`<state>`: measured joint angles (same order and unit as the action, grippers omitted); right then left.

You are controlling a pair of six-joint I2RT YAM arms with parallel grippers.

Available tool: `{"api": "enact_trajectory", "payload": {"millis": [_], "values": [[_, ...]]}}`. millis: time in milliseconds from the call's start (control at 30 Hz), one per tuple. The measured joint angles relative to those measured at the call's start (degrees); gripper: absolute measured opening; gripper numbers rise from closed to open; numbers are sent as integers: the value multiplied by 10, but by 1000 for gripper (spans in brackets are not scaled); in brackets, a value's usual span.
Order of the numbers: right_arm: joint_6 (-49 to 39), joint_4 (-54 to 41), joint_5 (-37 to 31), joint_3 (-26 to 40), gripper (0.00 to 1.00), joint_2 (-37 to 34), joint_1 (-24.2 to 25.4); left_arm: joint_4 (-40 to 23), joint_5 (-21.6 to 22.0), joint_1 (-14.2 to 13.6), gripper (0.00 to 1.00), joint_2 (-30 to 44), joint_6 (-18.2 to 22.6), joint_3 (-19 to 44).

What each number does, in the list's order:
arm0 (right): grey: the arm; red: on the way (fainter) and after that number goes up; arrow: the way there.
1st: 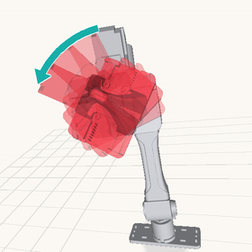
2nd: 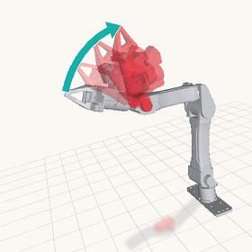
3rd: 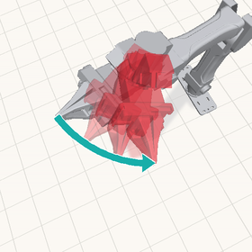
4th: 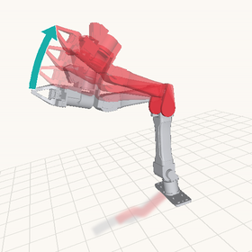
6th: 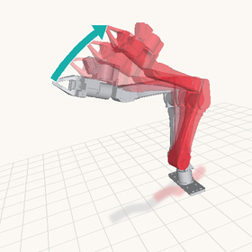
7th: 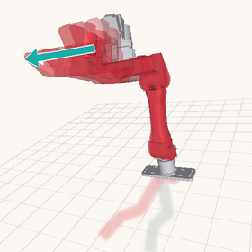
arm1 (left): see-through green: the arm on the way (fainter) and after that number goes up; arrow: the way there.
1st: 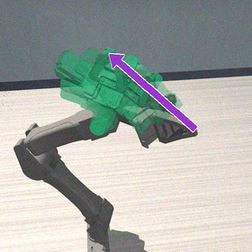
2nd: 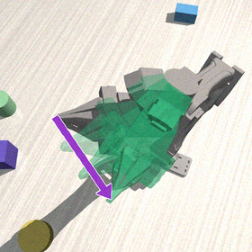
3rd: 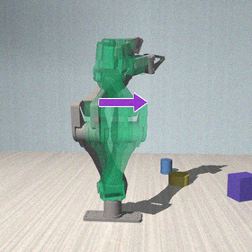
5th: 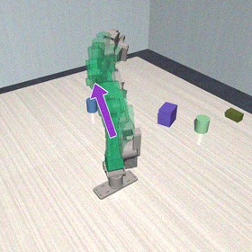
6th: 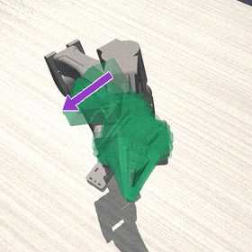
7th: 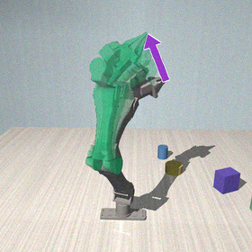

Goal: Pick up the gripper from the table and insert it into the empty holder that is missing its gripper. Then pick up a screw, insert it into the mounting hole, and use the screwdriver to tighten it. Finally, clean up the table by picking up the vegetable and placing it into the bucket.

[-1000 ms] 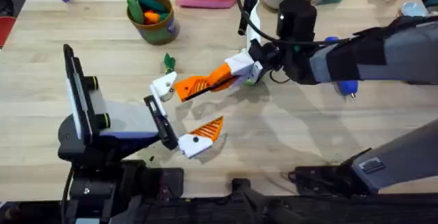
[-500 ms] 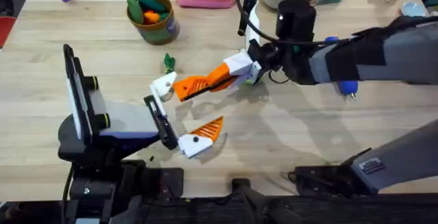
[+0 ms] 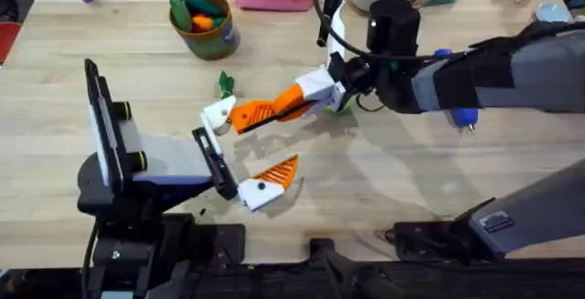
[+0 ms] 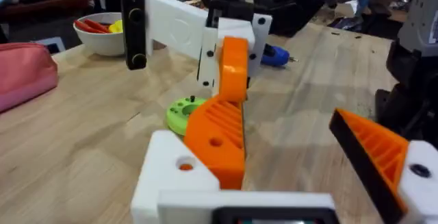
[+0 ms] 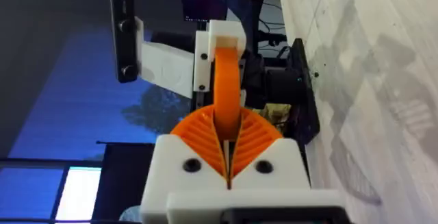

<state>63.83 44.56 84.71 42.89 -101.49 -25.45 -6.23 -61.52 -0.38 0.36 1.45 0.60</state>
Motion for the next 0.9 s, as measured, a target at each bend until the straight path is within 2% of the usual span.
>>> {"api": "enact_trajectory", "payload": {"millis": [200,500,900], "values": [[0,-1,-10,15,9,-2,-9,0,0,0,985,0,1,0],[-4,1,-3,59,9,-54,-21,0,2,3,985,0,-6,0],[-8,0,-2,77,8,-59,-37,0,0,4,985,0,-4,0]]}}
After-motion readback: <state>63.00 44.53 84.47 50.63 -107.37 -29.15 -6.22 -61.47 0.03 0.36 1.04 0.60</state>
